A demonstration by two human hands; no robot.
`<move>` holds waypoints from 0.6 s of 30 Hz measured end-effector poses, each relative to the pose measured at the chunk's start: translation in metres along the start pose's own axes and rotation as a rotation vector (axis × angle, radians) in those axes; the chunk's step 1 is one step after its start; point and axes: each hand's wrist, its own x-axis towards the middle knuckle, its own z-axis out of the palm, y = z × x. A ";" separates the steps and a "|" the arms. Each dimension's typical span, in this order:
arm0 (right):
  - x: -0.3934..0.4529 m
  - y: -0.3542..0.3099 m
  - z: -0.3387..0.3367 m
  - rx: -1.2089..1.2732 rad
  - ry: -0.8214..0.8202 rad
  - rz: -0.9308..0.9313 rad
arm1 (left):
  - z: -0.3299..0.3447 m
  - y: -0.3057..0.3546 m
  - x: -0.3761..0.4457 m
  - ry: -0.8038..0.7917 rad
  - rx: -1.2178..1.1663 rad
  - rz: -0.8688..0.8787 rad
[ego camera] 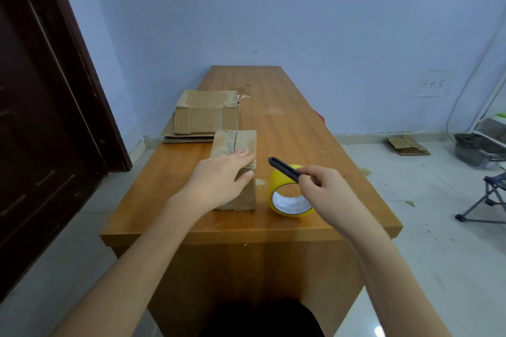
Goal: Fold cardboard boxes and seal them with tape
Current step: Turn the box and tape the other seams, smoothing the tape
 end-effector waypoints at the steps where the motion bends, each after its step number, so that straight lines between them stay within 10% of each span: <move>1: 0.001 0.001 0.005 -0.030 0.008 -0.009 | -0.001 -0.001 0.000 -0.008 0.002 0.003; 18: 0.007 -0.004 0.029 -0.212 0.246 0.069 | -0.004 -0.003 0.002 -0.041 0.019 0.016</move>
